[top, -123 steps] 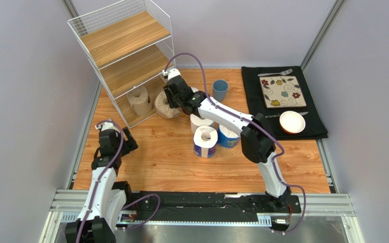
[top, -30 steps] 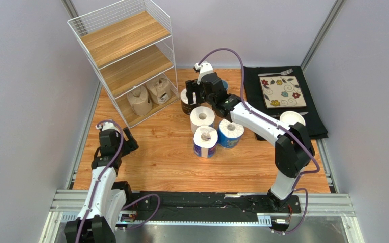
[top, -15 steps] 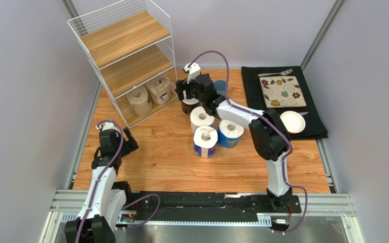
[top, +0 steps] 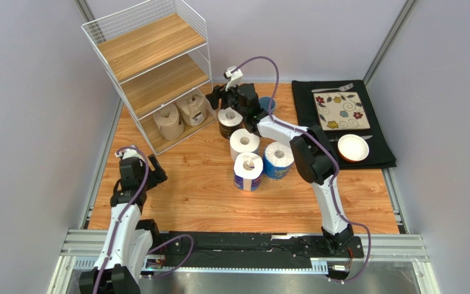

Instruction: Place and organize the paper towels onto the shelf

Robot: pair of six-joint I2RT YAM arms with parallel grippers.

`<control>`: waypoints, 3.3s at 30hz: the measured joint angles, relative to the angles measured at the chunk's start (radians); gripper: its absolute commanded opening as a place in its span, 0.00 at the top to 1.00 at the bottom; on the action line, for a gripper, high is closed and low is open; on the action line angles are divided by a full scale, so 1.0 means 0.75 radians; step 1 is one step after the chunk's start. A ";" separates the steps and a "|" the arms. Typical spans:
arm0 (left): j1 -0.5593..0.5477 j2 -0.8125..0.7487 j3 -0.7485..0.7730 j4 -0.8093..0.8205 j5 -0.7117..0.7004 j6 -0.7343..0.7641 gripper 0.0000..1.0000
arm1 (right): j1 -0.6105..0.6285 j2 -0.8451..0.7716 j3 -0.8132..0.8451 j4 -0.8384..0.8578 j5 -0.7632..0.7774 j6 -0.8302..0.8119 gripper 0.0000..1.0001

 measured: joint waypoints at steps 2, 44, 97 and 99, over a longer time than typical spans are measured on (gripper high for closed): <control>0.000 -0.009 -0.008 -0.001 0.000 0.000 0.12 | 0.000 0.013 0.031 0.011 -0.007 0.013 0.51; 0.000 -0.012 -0.025 -0.016 0.000 0.001 0.12 | -0.061 -0.036 0.008 -0.064 0.073 0.009 1.00; 0.000 -0.012 -0.025 -0.016 0.012 0.001 0.12 | 0.030 -0.976 -0.986 -0.295 0.437 0.023 1.00; 0.000 -0.012 -0.025 -0.016 0.012 0.001 0.12 | 0.013 -0.975 -0.967 -0.327 0.439 0.045 0.99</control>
